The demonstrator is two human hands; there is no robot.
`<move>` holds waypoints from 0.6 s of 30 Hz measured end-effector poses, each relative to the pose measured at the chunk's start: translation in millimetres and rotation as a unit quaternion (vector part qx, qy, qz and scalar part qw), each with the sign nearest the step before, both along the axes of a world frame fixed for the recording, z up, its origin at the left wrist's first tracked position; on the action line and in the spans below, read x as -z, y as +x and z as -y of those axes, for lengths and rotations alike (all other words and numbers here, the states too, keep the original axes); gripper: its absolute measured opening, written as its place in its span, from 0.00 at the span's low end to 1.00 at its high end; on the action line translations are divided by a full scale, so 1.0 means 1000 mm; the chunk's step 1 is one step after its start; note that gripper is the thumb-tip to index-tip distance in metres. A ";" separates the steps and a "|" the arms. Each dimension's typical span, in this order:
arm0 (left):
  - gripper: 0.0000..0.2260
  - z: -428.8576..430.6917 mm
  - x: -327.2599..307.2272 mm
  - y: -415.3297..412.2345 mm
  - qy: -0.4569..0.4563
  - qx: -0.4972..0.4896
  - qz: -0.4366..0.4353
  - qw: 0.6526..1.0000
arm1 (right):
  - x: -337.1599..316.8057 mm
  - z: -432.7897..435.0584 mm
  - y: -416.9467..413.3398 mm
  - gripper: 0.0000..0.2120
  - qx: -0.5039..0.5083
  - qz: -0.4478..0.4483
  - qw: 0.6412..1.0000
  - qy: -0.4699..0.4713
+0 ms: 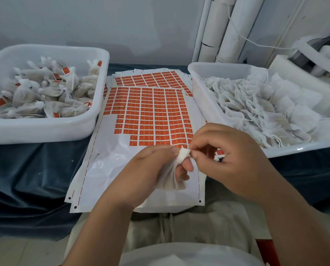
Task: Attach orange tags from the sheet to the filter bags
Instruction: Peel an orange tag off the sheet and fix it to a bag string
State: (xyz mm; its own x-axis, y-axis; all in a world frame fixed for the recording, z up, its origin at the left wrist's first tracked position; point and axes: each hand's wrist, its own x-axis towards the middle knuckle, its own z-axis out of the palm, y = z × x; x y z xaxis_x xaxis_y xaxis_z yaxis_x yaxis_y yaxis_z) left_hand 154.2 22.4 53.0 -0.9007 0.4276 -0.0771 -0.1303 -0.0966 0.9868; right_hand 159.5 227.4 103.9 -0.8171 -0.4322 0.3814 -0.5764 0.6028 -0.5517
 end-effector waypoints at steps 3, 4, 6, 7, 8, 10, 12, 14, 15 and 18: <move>0.16 -0.002 0.002 -0.001 0.100 0.060 0.018 0.993 | 0.001 0.000 -0.005 0.08 -0.058 0.237 0.963 -0.115; 0.16 -0.004 0.002 -0.001 0.127 0.085 0.019 0.988 | 0.002 0.000 -0.006 0.09 -0.076 0.308 0.936 -0.155; 0.16 -0.007 0.002 -0.001 0.170 0.132 0.023 0.976 | 0.004 0.000 -0.006 0.11 -0.093 0.403 0.881 -0.231; 0.16 -0.008 0.002 -0.002 0.184 0.147 0.028 0.971 | 0.004 -0.001 -0.006 0.11 -0.099 0.420 0.868 -0.246; 0.16 -0.009 0.003 -0.002 0.192 0.154 0.032 0.969 | 0.004 -0.002 -0.006 0.11 -0.102 0.418 0.870 -0.240; 0.17 -0.010 0.004 -0.003 0.197 0.151 0.035 0.968 | 0.001 -0.005 -0.005 0.11 -0.093 0.368 0.908 -0.179; 0.17 -0.010 0.005 -0.003 0.203 0.149 0.037 0.967 | -0.002 -0.007 -0.004 0.11 -0.083 0.304 0.940 -0.130; 0.17 -0.010 0.005 -0.003 0.205 0.153 0.041 0.966 | -0.005 -0.006 -0.003 0.10 -0.079 0.278 0.950 -0.119; 0.16 -0.009 0.005 -0.003 0.203 0.155 0.042 0.966 | -0.006 -0.006 -0.002 0.10 -0.082 0.271 0.953 -0.112; 0.16 -0.007 0.006 -0.003 0.193 0.159 0.035 0.968 | -0.009 -0.008 -0.001 0.07 -0.085 0.234 0.966 -0.068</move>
State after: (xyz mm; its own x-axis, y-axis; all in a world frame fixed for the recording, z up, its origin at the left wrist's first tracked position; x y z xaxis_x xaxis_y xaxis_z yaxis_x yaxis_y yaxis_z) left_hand 151.2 29.0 47.0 -0.7175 0.6909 0.0885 -0.2784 -0.4008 0.8729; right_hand 158.4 235.6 112.9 -0.8356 -0.5470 0.0496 -0.3288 0.4258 -0.8430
